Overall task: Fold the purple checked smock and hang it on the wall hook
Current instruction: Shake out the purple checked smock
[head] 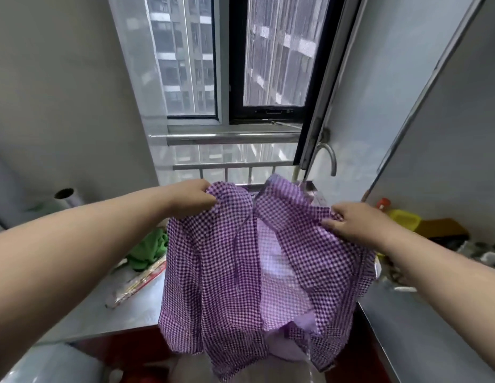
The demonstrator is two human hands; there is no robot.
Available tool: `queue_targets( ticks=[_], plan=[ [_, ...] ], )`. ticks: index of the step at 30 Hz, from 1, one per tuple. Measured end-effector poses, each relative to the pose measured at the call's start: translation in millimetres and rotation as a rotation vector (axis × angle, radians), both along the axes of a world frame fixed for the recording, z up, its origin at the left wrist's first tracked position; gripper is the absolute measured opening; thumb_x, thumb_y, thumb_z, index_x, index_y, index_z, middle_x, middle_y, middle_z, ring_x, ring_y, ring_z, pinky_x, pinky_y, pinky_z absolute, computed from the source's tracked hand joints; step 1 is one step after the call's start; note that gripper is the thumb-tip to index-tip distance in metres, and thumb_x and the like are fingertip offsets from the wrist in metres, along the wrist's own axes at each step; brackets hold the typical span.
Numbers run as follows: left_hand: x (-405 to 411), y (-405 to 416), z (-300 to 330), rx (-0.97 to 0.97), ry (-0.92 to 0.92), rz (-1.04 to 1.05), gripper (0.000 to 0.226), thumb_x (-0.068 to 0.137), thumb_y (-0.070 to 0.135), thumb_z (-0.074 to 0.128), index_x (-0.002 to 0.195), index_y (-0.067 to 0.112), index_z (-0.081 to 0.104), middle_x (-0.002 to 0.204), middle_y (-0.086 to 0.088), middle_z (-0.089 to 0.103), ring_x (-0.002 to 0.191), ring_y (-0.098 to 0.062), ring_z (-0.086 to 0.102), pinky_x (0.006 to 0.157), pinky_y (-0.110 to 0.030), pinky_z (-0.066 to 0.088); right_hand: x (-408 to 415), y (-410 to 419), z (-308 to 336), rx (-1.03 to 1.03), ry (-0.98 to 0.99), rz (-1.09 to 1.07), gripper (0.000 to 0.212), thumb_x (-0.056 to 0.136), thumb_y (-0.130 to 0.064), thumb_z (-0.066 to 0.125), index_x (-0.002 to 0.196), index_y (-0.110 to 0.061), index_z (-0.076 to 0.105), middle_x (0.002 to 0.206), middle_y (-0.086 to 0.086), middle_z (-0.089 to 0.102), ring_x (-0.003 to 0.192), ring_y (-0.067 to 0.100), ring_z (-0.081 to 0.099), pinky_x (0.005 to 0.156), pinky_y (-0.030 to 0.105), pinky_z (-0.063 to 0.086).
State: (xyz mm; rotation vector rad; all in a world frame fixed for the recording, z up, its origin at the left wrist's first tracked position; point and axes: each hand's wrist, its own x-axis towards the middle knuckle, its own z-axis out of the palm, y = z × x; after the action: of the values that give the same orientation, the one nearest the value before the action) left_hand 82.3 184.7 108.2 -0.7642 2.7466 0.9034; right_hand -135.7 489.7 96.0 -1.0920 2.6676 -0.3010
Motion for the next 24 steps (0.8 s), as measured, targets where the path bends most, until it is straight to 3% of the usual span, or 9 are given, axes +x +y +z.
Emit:
queue_targets(
  ticks=[3,6,9,12,16,20,24],
  plan=[
    [-2.6,-1.1,-2.5,-0.099,-0.038,0.026,0.023,0.1,0.025,0.051,0.12,0.016,0.06,0.114,0.0,0.064,0.1,-0.015,0.059,0.083,-0.026,0.044,-2.7,4.8,-11.9,-0.178,-0.102,-0.049,0.035,0.102,-0.03,0.068,0.074,-0.034,0.048,0.092,-0.012,0.058,0.096,0.018,0.055,0.07,0.028,0.036],
    [-7.2,-1.1,-5.1,-0.16,-0.047,0.011,0.014,0.095,0.019,0.052,0.106,0.022,0.059,0.105,0.0,0.066,0.092,-0.013,0.06,0.069,-0.024,0.043,-6.5,5.6,-17.3,-0.186,-0.195,0.01,0.014,0.097,-0.021,0.072,0.093,-0.03,0.063,0.108,-0.012,0.064,0.103,0.014,0.061,0.076,0.026,0.042],
    [-16.4,5.4,-5.5,-0.166,-0.039,0.002,0.022,0.092,0.014,0.052,0.107,0.028,0.06,0.106,0.004,0.064,0.098,-0.016,0.059,0.08,-0.031,0.044,-12.1,5.5,-15.7,-0.125,-0.26,0.092,0.037,0.096,-0.024,0.075,0.129,-0.038,0.065,0.126,-0.017,0.057,0.119,0.01,0.055,0.103,0.029,0.041],
    [-24.4,9.6,-7.1,-0.17,-0.046,-0.007,0.021,0.092,0.01,0.053,0.099,0.028,0.061,0.103,0.002,0.065,0.097,-0.017,0.06,0.073,-0.03,0.044,-20.3,-0.4,-14.5,-0.028,-0.279,0.187,0.048,0.093,-0.025,0.079,0.138,-0.035,0.066,0.131,-0.018,0.06,0.123,0.007,0.056,0.115,0.031,0.041],
    [-30.7,9.1,-11.5,-0.154,-0.085,0.017,0.024,0.093,0.01,0.056,0.107,0.029,0.064,0.107,0.002,0.066,0.1,-0.016,0.06,0.078,-0.03,0.047,-31.0,-12.8,-22.3,0.037,-0.311,0.211,0.052,0.094,-0.025,0.075,0.144,-0.026,0.06,0.13,-0.012,0.06,0.115,0.01,0.056,0.094,0.021,0.042],
    [-32.3,-3.2,-19.9,-0.129,-0.087,0.085,0.023,0.095,0.028,0.067,0.118,0.032,0.067,0.111,0.008,0.068,0.104,-0.016,0.064,0.094,-0.039,0.055,-45.0,-32.0,-44.1,-0.036,-0.251,0.174,0.033,0.103,-0.029,0.06,0.135,-0.025,0.068,0.125,-0.005,0.067,0.107,0.013,0.056,0.094,0.029,0.039],
    [-39.6,-20.4,-32.9,-0.193,-0.082,0.101,0.021,0.094,0.034,0.068,0.115,0.034,0.067,0.108,0.009,0.069,0.102,-0.017,0.065,0.092,-0.038,0.054,-57.6,-57.8,-63.2,-0.045,-0.183,0.105,0.025,0.107,-0.033,0.05,0.099,-0.023,0.072,0.1,-0.006,0.071,0.096,0.018,0.065,0.084,0.036,0.049]
  ],
)
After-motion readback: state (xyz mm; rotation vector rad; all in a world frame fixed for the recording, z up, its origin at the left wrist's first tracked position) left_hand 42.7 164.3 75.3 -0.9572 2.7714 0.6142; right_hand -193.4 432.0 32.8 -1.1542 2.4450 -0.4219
